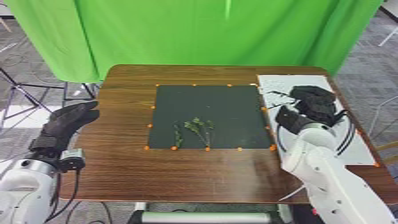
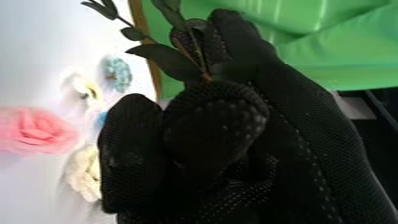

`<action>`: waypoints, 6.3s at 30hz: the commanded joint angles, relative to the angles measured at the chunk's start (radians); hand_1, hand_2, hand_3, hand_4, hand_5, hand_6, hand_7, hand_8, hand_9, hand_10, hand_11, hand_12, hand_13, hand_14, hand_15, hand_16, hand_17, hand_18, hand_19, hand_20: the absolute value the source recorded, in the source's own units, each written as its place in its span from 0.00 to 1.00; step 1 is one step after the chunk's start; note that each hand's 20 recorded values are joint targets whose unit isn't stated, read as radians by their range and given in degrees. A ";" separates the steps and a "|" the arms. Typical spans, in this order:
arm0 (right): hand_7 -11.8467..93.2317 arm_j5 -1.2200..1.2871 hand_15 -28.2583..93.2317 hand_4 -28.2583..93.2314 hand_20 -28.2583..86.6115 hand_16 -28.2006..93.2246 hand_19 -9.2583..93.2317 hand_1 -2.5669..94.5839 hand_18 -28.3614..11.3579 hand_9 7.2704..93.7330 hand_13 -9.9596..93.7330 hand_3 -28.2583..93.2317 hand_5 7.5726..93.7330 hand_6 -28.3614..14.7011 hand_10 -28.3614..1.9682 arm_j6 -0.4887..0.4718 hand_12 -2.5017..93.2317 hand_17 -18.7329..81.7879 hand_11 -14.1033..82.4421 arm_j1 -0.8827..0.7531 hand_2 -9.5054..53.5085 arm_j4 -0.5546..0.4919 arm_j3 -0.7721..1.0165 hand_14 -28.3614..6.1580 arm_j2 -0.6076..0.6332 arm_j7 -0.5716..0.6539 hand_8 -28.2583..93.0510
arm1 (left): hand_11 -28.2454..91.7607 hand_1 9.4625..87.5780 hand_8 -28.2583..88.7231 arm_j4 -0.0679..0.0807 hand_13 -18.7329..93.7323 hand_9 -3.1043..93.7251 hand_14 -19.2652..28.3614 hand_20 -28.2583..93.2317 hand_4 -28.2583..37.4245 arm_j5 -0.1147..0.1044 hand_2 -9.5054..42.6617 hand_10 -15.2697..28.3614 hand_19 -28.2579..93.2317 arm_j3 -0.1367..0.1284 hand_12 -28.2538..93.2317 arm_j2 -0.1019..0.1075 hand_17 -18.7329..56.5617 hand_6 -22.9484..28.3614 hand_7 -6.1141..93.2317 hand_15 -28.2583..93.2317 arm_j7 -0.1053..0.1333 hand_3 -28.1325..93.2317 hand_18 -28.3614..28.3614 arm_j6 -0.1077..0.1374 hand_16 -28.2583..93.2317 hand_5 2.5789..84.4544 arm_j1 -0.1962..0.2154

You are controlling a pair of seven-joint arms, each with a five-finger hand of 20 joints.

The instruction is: Arrange flowers

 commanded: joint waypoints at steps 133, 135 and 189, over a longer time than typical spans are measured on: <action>0.51 -1.080 0.62 0.14 0.58 0.46 0.90 0.59 0.60 0.90 1.00 0.70 0.70 0.67 0.61 -0.433 0.37 0.89 0.22 0.030 0.00 0.147 -0.323 0.81 0.182 -0.200 0.26 | 0.42 0.28 0.17 0.030 0.48 0.49 0.77 0.34 0.15 0.001 0.22 0.67 0.31 0.013 0.33 -0.009 0.29 0.51 0.20 0.35 0.014 0.74 0.69 -0.095 0.23 0.50 -0.021; 0.50 -1.077 0.61 0.15 0.58 0.46 0.90 0.58 0.60 0.88 1.00 0.70 0.69 0.67 0.60 -0.447 0.35 0.89 0.23 0.029 0.00 0.143 -0.321 0.80 0.183 -0.191 0.26 | 0.42 0.28 0.17 0.031 0.48 0.49 0.77 0.34 0.16 0.000 0.21 0.67 0.31 0.013 0.32 -0.008 0.29 0.51 0.20 0.35 0.013 0.74 0.69 -0.096 0.23 0.50 -0.022; 0.22 -0.934 0.51 0.08 0.63 0.48 0.77 0.28 0.30 0.58 0.83 0.71 0.55 0.64 0.37 -0.905 0.21 0.68 0.23 -0.164 0.00 0.023 0.179 0.50 0.237 0.099 0.18 | 0.41 0.28 0.18 0.035 0.48 0.49 0.76 0.34 0.17 0.004 0.21 0.67 0.31 0.018 0.33 -0.012 0.29 0.51 0.20 0.34 0.003 0.73 0.70 -0.119 0.23 0.49 -0.027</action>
